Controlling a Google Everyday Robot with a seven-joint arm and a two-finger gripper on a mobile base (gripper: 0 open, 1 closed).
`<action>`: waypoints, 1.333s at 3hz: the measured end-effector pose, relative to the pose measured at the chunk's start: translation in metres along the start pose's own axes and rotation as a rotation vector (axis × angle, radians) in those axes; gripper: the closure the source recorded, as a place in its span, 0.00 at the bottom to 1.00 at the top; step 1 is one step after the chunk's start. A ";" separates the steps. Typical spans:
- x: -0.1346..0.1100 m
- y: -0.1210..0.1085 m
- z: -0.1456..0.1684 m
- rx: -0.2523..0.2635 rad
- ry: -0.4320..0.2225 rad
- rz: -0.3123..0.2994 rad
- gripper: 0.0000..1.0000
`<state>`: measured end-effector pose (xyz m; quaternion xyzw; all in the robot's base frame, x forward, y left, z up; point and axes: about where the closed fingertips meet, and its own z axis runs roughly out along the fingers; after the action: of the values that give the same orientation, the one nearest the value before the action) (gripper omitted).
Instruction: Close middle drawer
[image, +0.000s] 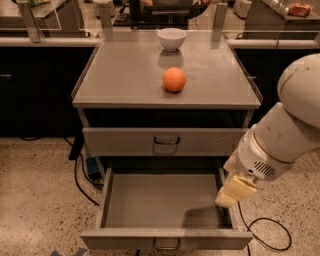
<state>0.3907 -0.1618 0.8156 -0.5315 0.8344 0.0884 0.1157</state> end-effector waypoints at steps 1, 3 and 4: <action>0.000 0.000 0.000 0.000 0.000 0.000 0.66; 0.007 0.007 0.025 -0.065 -0.074 0.068 1.00; 0.033 0.041 0.117 -0.252 -0.236 0.250 1.00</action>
Offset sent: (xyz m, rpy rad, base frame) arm -0.0002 0.0002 -0.0018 0.0065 0.0006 -0.0080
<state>0.3522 -0.1413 0.6949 -0.4201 0.8570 0.2672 0.1332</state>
